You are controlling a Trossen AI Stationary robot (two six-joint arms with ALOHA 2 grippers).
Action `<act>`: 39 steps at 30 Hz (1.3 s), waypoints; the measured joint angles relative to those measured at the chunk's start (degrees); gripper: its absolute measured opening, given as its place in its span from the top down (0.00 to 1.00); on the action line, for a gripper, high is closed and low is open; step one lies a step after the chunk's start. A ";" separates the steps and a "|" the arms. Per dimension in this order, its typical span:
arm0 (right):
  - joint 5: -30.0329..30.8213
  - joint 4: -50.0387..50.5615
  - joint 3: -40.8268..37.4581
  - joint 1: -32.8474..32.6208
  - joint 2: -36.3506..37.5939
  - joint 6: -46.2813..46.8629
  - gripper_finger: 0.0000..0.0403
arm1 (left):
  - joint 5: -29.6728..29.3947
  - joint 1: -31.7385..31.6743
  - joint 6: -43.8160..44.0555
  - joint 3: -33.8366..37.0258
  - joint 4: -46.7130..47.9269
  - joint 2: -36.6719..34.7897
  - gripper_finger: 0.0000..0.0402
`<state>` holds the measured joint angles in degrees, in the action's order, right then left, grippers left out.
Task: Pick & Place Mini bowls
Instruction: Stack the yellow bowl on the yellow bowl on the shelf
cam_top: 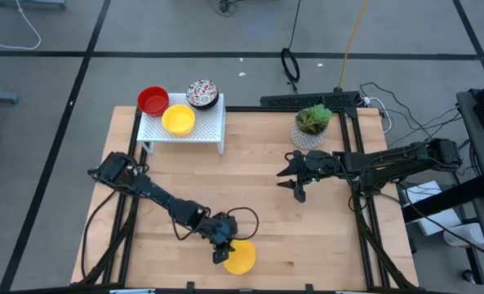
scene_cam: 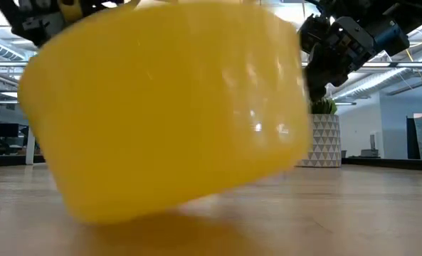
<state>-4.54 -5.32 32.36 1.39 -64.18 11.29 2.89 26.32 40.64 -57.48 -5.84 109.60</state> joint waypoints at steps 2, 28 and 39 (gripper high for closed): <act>0.00 0.05 0.00 0.00 0.00 0.00 0.60 | -0.58 -0.23 -0.75 -0.04 -0.40 -0.09 0.58; 0.00 0.36 -0.01 0.00 0.00 0.00 0.60 | -9.96 -17.42 -32.04 -0.05 23.34 -26.38 0.98; 0.00 -0.48 -0.02 0.00 0.00 -1.89 0.60 | -17.06 -40.36 -42.25 -0.03 32.00 -44.99 0.98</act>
<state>-4.54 -5.80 32.34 1.39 -64.18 9.40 -14.17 -14.04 -1.61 -57.52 26.15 64.61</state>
